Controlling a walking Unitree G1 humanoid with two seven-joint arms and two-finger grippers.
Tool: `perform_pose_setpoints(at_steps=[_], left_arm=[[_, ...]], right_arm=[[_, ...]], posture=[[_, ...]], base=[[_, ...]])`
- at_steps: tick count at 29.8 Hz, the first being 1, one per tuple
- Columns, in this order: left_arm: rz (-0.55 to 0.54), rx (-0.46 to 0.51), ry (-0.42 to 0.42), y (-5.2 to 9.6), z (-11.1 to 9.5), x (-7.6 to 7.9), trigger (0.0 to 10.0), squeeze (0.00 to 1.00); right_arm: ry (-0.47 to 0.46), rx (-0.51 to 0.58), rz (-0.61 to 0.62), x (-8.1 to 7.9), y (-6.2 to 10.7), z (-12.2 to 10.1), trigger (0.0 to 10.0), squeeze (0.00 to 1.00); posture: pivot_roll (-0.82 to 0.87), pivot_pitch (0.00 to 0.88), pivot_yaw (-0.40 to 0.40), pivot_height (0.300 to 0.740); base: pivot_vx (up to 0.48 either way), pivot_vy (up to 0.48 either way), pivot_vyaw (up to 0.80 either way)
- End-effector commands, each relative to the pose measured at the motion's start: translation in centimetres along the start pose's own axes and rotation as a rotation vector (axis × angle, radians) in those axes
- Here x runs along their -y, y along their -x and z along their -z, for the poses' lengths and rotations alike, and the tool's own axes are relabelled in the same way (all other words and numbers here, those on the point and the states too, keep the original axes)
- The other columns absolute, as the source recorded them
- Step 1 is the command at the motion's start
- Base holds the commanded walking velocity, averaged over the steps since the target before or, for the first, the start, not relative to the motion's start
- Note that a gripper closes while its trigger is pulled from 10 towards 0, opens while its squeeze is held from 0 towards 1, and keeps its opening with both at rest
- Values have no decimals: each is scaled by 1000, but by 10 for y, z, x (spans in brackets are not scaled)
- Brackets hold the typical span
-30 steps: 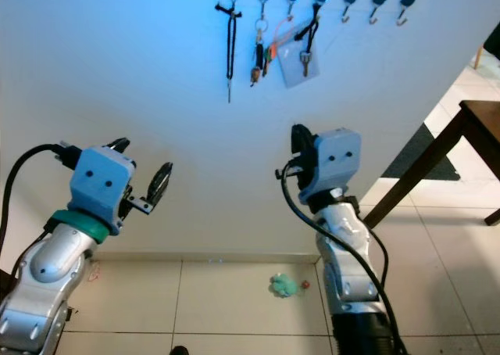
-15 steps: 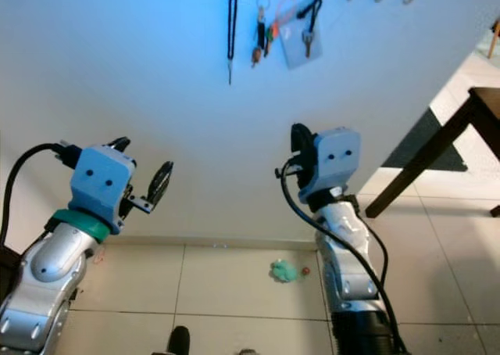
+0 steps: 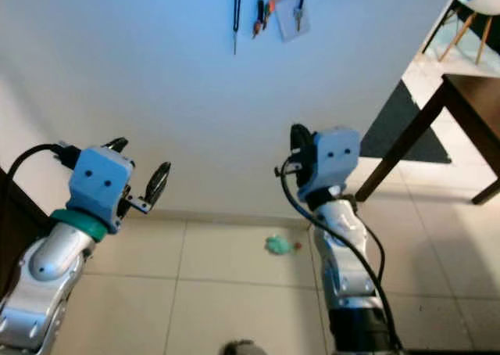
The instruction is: Hang keys on a hook
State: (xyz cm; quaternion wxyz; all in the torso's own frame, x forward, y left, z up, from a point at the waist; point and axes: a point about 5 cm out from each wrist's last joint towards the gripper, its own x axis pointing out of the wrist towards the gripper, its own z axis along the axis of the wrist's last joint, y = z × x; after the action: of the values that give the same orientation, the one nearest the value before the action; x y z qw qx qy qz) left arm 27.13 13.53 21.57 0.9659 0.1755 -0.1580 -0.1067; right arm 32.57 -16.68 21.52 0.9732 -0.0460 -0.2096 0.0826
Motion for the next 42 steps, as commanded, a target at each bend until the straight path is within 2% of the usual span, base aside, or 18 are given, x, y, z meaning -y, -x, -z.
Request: perform_pose_setpoints(at_steps=[1,12,22,42], left_arm=[[14,-23,26,0,3,3,10000,0],[10,-42,66,0,4,3,10000,0],[-48,-81,126,-2,8,-4,10000,0],[-70,-97,123,-3,10,-7,10000,0]], right_arm=[[-17,-28,13,2,3,5,10000,0],[-19,-28,16,3,3,5,10000,0],[-27,-21,14,2,1,3,10000,0],[-35,-23,12,1,1,3,10000,0]], posture=[[-141,101,41,740],[-138,105,41,740],[-138,107,40,740],[-137,113,40,740]], base=[[0,0,-800],[0,0,-800],[0,0,-800],[0,0,-800]])
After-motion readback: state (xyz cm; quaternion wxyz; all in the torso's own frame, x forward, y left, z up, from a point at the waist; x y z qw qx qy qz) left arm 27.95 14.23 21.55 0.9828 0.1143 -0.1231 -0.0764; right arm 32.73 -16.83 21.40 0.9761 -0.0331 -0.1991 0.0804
